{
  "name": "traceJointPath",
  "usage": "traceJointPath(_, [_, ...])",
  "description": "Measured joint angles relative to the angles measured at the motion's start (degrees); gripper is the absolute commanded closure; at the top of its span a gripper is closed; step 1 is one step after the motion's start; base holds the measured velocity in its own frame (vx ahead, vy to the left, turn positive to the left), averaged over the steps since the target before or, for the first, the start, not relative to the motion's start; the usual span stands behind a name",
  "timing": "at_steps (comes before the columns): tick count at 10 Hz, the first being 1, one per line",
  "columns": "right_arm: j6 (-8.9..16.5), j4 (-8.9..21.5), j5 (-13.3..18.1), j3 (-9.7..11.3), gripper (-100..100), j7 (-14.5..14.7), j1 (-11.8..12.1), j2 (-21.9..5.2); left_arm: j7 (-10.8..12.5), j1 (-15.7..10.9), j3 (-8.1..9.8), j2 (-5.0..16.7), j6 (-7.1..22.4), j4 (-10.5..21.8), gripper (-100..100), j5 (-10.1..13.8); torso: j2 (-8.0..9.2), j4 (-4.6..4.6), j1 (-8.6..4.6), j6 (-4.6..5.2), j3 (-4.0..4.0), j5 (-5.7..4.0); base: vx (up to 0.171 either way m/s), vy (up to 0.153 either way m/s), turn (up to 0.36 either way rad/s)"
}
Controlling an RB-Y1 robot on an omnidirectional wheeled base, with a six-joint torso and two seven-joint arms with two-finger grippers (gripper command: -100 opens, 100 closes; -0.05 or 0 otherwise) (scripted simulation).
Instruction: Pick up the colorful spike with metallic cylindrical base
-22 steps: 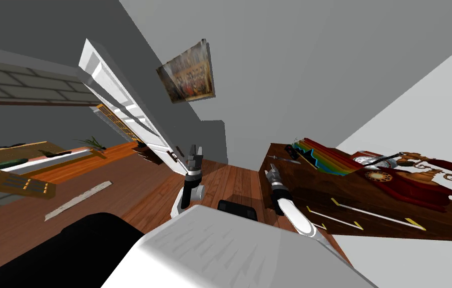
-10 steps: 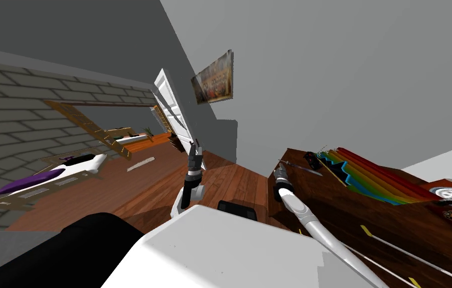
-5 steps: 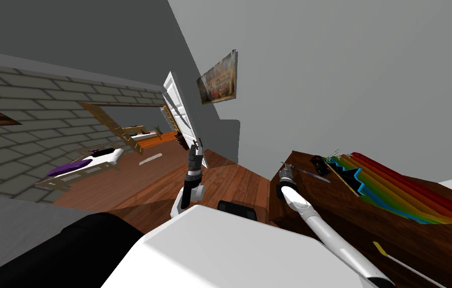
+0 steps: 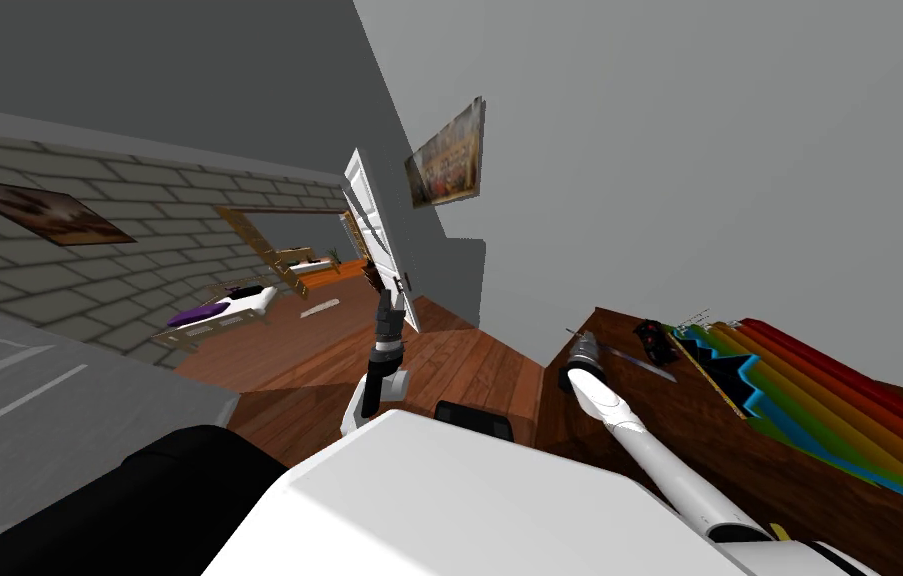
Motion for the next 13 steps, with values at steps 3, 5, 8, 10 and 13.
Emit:
traceJointPath(3, [1.93,2.41,-3.23,-0.96,-100,3.07,-1.02,-0.72,0.0,0.01,0.0,0.0,0.0,0.0,0,0.0,0.07,0.01,0.04,0.04,0.04,0.0,-0.029,-0.093,0.059])
traceJointPath(5, [2.22,4.22,-3.31,-0.94,-100,2.57,-1.76,-0.89,0.0,0.01,0.0,-0.01,0.0,0.0,0,0.0,0.02,0.0,0.22,0.03,0.01,0.05,-0.019,-0.048,0.008])
traceJointPath(8, [2.46,4.73,-3.7,-1.39,-100,2.82,-1.99,-1.01,0.0,0.0,-0.01,-0.01,0.0,0.0,0,0.0,0.03,0.0,0.42,-0.03,0.01,0.09,-0.035,-0.023,0.158])
traceJointPath(10, [2.69,7.0,-4.69,-2.88,-100,2.94,-3.11,-1.91,0.0,-0.01,-0.01,-0.01,0.0,0.0,0,0.0,0.26,0.06,0.31,-0.01,0.15,0.07,-0.11,-0.037,0.301])
traceJointPath(13, [3.58,10.92,-5.22,-4.78,-100,1.8,-4.3,-2.81,0.0,-0.01,-0.01,-0.01,0.0,0.0,0,0.0,0.41,0.09,0.37,0.01,0.24,0.08,-0.111,-0.019,0.219])
